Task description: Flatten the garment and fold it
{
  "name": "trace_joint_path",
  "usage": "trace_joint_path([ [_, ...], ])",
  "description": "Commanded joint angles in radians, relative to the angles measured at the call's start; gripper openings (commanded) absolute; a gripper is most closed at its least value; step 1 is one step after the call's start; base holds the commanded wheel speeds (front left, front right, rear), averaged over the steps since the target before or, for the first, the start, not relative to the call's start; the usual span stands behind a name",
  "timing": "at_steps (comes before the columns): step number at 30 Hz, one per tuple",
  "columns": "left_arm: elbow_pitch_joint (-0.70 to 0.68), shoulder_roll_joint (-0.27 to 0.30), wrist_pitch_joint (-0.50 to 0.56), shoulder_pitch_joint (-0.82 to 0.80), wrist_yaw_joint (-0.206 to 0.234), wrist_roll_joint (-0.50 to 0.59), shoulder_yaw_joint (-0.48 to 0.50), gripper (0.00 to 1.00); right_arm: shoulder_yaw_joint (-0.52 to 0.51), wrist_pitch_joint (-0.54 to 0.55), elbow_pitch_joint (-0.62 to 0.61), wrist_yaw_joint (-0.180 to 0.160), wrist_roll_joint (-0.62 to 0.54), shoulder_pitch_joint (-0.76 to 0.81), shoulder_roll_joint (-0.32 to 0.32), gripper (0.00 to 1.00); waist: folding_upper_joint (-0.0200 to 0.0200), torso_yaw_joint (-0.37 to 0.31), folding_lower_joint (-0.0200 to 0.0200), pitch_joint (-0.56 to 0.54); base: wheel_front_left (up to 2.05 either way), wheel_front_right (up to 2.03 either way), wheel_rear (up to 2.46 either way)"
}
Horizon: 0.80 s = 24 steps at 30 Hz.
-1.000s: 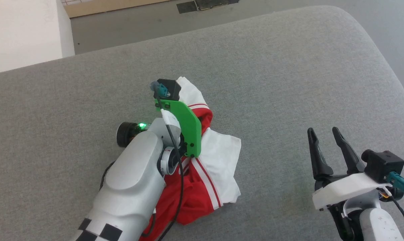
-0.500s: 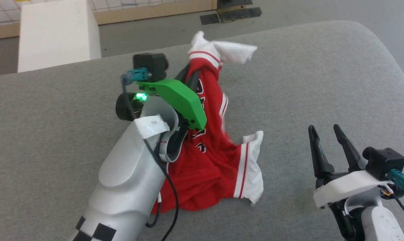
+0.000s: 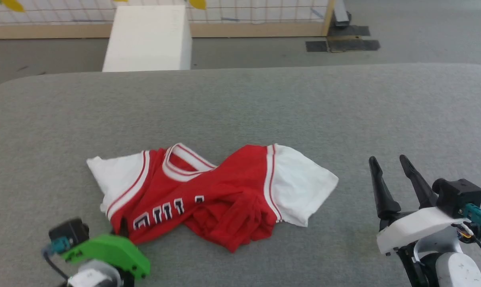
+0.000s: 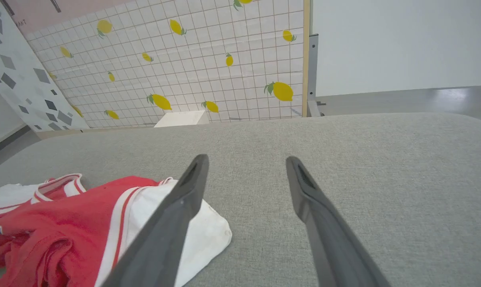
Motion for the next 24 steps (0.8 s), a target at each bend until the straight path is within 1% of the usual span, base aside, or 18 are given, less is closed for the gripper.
trace_joint_path([
  [1, 0.0, -0.001, 0.005, 0.032, 0.007, -0.01, 0.001, 0.0, 0.003, 0.007, -0.007, -0.002, -0.007, 0.014, 0.0, 1.0, 0.0, 0.061, 0.0, -0.025, 0.0, 0.0, 0.0],
  [5, 0.019, -0.01, 0.06, 0.111, -0.008, -0.039, -0.034, 0.0, 0.002, 0.051, -0.009, -0.002, -0.015, 0.025, 0.0, 1.0, 0.0, 0.091, 0.0, -0.035, 0.0, 0.0, 0.0],
  [6, 0.024, -0.015, 0.09, 0.126, -0.022, -0.054, -0.05, 0.37, 0.001, 0.067, -0.006, -0.002, -0.019, 0.029, 0.0, 1.0, 0.0, 0.097, 0.0, -0.038, 0.0, 0.0, 0.0],
  [7, 0.022, -0.02, 0.116, 0.136, -0.037, -0.07, -0.065, 0.92, -0.001, 0.083, -0.004, -0.002, -0.023, 0.033, 0.0, 1.0, 0.0, 0.102, 0.0, -0.042, 0.0, 0.0, 0.0],
  [8, 0.018, -0.024, 0.126, 0.141, -0.045, -0.079, -0.071, 1.0, -0.002, 0.091, -0.002, -0.002, -0.023, 0.036, 0.0, 1.0, 0.0, 0.105, 0.0, -0.044, 0.0, 0.0, 0.0],
  [9, 0.005, -0.031, 0.13, 0.146, -0.06, -0.093, -0.074, 1.0, -0.005, 0.106, 0.0, -0.002, -0.024, 0.041, 0.0, 1.0, 0.0, 0.11, 0.0, -0.048, 0.0, 0.0, 0.0],
  [11, -0.011, -0.034, 0.105, 0.146, -0.074, -0.096, -0.067, 1.0, -0.007, 0.123, 0.001, -0.002, -0.025, 0.049, 0.0, 1.0, 0.0, 0.117, 0.0, -0.054, 0.0, 0.0, 0.0],
  [14, -0.034, -0.036, 0.013, 0.134, -0.072, -0.066, -0.038, 1.0, -0.009, 0.131, 0.003, -0.002, -0.029, 0.053, 0.0, 1.0, 0.0, 0.123, 0.0, -0.059, 0.0, 0.0, 0.0],
  [19, -0.06, -0.032, -0.248, 0.093, -0.071, 0.047, 0.014, 1.0, 0.021, 0.117, 0.025, -0.002, -0.045, 0.013, 0.0, 1.0, 0.0, 0.133, 0.0, -0.053, 0.0, 0.0, 0.0],
  [21, -0.059, -0.03, -0.295, 0.07, -0.075, 0.1, 0.021, 1.0, 0.039, 0.114, 0.05, -0.002, -0.062, -0.024, 0.0, 1.0, 0.0, 0.139, 0.0, -0.043, 0.0, 0.0, 0.0],
  [24, -0.061, -0.039, -0.315, 0.033, -0.093, 0.175, 0.03, 1.0, 0.06, 0.123, 0.115, -0.002, -0.094, -0.094, 0.0, 1.0, 0.0, 0.149, 0.0, -0.02, 0.0, 0.0, 0.0],
])
